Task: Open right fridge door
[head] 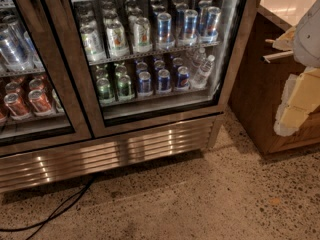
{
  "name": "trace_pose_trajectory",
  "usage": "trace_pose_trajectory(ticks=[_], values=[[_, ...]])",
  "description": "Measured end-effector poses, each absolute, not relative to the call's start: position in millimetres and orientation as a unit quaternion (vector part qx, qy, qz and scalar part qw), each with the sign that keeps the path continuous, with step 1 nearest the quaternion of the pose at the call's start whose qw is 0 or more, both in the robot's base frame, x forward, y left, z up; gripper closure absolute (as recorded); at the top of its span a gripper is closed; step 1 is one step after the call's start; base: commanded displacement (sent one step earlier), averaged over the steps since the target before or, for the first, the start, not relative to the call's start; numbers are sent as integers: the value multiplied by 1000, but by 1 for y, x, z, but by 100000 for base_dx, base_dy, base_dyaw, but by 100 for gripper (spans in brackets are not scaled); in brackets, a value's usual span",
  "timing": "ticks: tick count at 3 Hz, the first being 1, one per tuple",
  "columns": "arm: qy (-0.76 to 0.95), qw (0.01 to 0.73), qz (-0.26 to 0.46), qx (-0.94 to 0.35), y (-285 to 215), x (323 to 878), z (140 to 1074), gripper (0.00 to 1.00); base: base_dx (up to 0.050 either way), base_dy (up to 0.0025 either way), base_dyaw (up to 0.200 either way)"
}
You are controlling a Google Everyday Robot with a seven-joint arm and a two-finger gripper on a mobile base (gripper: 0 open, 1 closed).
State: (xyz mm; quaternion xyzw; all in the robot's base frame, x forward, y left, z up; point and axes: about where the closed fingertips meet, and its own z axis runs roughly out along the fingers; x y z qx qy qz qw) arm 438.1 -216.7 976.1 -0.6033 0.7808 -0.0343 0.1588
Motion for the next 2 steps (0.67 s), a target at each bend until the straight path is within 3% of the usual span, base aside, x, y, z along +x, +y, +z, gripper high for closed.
trace_pose_trajectory(ticks=[1, 2], values=[[781, 159, -34, -603, -217, 438, 976, 0, 0, 0, 19599], [781, 159, -34, -603, -217, 438, 976, 0, 0, 0, 0]])
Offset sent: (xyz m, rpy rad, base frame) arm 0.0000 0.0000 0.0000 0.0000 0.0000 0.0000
